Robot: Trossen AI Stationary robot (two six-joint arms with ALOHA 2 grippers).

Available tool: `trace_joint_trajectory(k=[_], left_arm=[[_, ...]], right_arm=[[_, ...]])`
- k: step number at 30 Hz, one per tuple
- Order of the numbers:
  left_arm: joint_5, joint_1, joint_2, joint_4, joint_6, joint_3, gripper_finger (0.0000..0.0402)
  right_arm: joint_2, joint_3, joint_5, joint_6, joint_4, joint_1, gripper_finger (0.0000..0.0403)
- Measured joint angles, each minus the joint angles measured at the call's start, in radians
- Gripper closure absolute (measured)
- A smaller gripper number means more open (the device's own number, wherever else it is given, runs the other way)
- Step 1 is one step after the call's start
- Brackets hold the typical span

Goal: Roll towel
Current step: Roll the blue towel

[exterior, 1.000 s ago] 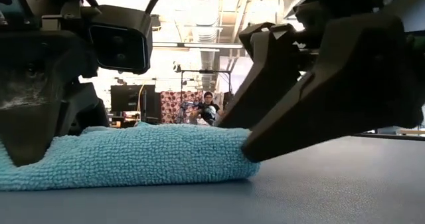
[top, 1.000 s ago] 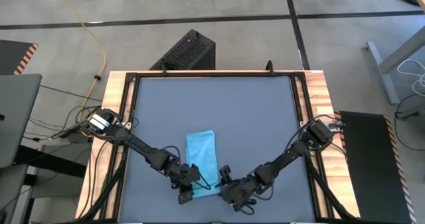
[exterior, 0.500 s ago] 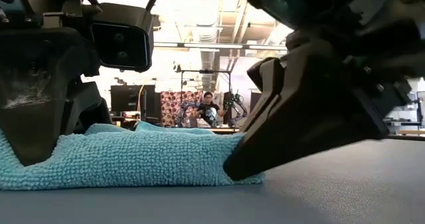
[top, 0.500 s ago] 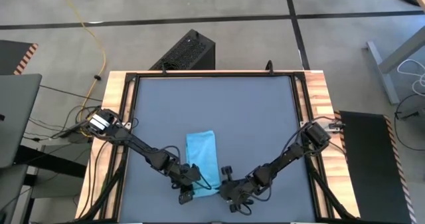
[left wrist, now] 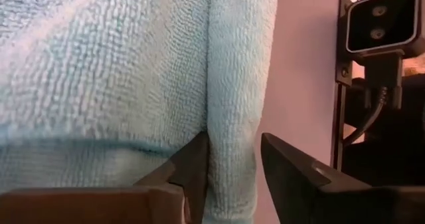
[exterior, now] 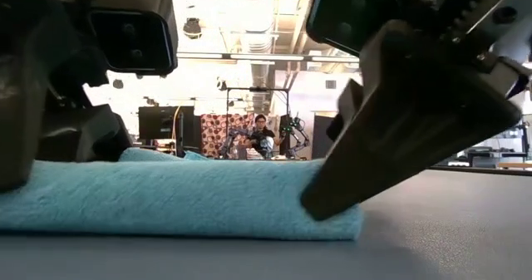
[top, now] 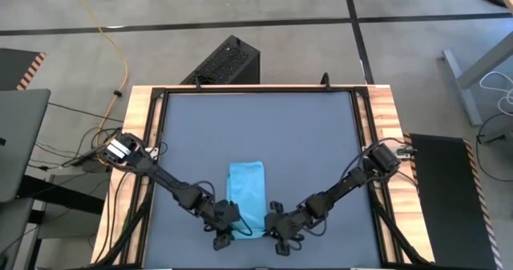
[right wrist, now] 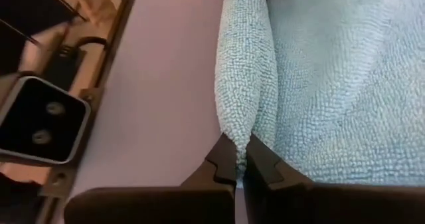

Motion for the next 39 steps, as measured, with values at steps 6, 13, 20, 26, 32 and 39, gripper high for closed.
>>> trace_joint_trajectory(k=[6, 13, 20, 26, 32, 39], left_arm=[[-0.03, -0.031, 0.0, -0.002, 0.002, 0.0, 0.027], [-0.054, -0.058, 0.0, 0.049, 0.028, 0.0, 0.027], [-0.005, -0.052, -0.001, 0.047, 0.054, 0.0, 0.0269], [0.029, -0.051, -0.002, 0.051, 0.062, 0.0, 0.0269], [0.066, -0.049, -0.002, 0.054, 0.062, 0.0, 0.0269], [0.126, -0.033, -0.003, 0.055, 0.07, -0.001, 0.0269]], right_arm=[[-0.035, -0.128, -0.013, 0.105, 0.245, 0.0, 0.0381], [-0.035, -0.196, -0.049, 0.191, 0.413, -0.026, 0.038], [-0.038, -0.193, -0.088, 0.301, 0.36, -0.038, 0.0378], [-0.041, -0.19, -0.084, 0.414, 0.315, -0.039, 0.0378], [-0.041, -0.19, -0.084, 0.535, 0.303, -0.041, 0.0377], [-0.042, -0.189, -0.146, 0.65, 0.211, -0.041, 0.0377]])
